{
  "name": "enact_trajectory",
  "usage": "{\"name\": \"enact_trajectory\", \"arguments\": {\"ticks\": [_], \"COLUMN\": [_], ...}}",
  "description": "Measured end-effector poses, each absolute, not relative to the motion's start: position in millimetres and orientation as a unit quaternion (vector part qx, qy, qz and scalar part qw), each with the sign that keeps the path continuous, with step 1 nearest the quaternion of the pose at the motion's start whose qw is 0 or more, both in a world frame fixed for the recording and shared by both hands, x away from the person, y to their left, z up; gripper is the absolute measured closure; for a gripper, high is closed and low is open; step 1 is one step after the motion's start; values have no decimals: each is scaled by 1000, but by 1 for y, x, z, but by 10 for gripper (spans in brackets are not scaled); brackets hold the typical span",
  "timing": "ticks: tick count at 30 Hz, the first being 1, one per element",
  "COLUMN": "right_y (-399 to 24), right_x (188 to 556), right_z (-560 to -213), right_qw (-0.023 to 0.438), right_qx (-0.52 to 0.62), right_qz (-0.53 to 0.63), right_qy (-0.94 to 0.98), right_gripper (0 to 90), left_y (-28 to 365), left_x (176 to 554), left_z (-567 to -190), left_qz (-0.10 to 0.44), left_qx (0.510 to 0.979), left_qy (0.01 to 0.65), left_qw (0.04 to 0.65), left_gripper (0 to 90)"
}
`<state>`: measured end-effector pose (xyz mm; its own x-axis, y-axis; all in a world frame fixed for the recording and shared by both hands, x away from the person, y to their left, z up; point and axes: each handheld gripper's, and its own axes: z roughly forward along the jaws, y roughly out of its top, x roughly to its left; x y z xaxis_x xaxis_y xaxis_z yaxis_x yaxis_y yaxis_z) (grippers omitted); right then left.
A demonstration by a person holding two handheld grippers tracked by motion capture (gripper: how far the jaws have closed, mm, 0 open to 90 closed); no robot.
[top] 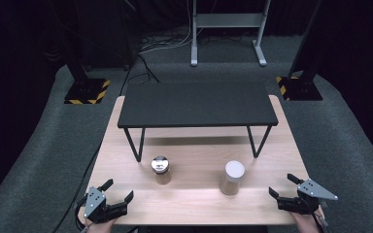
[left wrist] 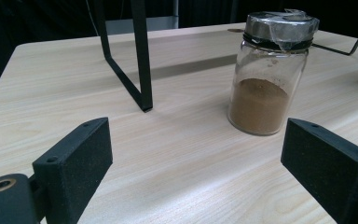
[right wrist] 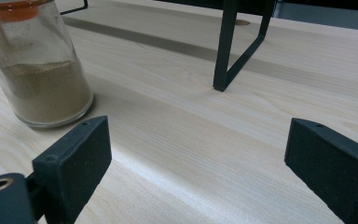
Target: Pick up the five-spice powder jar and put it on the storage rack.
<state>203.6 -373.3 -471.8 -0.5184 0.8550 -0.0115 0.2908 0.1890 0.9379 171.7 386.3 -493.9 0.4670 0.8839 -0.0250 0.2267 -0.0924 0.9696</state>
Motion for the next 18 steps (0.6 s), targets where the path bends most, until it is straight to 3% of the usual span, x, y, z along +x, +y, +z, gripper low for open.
{"name": "enact_trajectory", "arguments": {"ticks": [18], "right_y": [-370], "right_x": [204], "right_z": [-469], "right_qw": [285], "right_qx": [413], "right_qz": [481], "right_qy": [720], "right_gripper": [74], "left_y": [387], "left_x": [175], "left_z": [-493], "left_qz": [300], "left_qx": [678], "left_qy": [407], "left_qw": [534], "left_gripper": [70]}}
